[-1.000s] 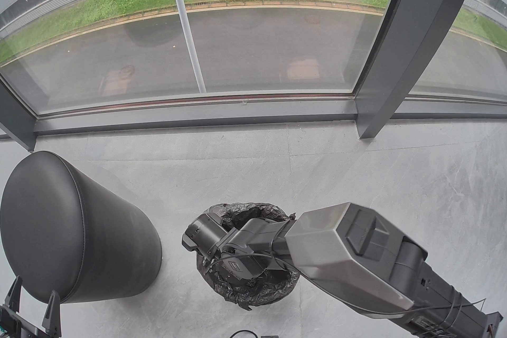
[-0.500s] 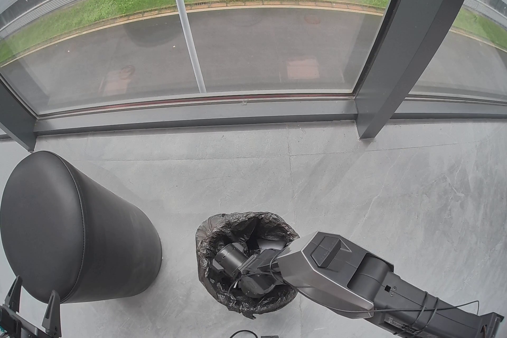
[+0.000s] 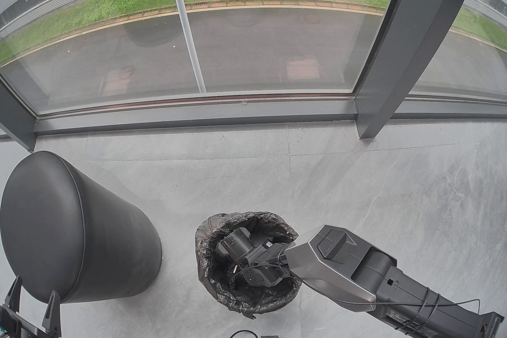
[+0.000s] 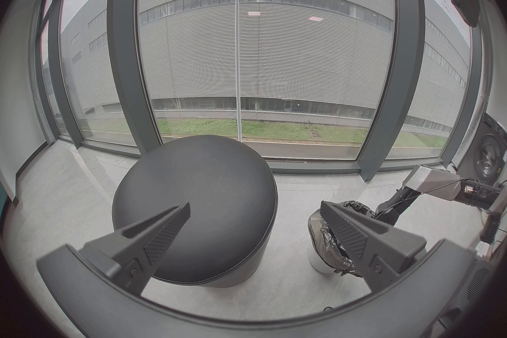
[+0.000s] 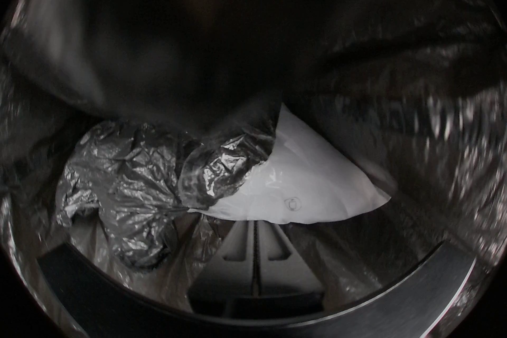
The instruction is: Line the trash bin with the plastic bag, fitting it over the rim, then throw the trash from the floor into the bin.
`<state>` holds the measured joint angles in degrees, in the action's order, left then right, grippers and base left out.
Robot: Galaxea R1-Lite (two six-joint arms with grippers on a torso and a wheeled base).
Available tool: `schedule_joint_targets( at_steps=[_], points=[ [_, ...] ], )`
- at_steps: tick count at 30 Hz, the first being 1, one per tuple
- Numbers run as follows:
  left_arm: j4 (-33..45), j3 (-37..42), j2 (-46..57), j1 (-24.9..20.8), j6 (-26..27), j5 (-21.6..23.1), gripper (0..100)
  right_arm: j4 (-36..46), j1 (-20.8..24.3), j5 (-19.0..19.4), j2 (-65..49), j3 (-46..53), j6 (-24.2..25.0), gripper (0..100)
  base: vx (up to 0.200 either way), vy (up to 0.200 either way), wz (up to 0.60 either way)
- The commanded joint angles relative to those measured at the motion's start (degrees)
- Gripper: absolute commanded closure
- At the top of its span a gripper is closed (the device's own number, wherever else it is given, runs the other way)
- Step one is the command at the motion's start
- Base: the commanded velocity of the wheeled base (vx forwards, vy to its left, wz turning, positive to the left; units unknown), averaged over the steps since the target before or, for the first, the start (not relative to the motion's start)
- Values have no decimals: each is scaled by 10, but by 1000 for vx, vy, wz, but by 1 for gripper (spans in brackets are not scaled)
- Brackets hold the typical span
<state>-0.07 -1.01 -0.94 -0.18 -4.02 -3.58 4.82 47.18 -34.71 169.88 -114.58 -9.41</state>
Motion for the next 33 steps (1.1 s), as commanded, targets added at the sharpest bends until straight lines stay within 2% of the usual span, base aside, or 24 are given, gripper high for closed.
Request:
schedule_joint_targets(
  at_steps=[1,16,26,33],
  points=[
    [0,1,9,0,0,0,0,-40,-6,0,21,0,-20,100,0,0,0],
    [0,1,9,0,0,0,0,-55,-49,-2,24,0,-32,100,0,0,0],
    [0,1,9,0,0,0,0,-62,-54,-3,22,0,-38,100,0,0,0],
    [0,1,9,0,-1,0,0,-67,-76,-7,20,0,-38,100,0,0,0]
  ],
)
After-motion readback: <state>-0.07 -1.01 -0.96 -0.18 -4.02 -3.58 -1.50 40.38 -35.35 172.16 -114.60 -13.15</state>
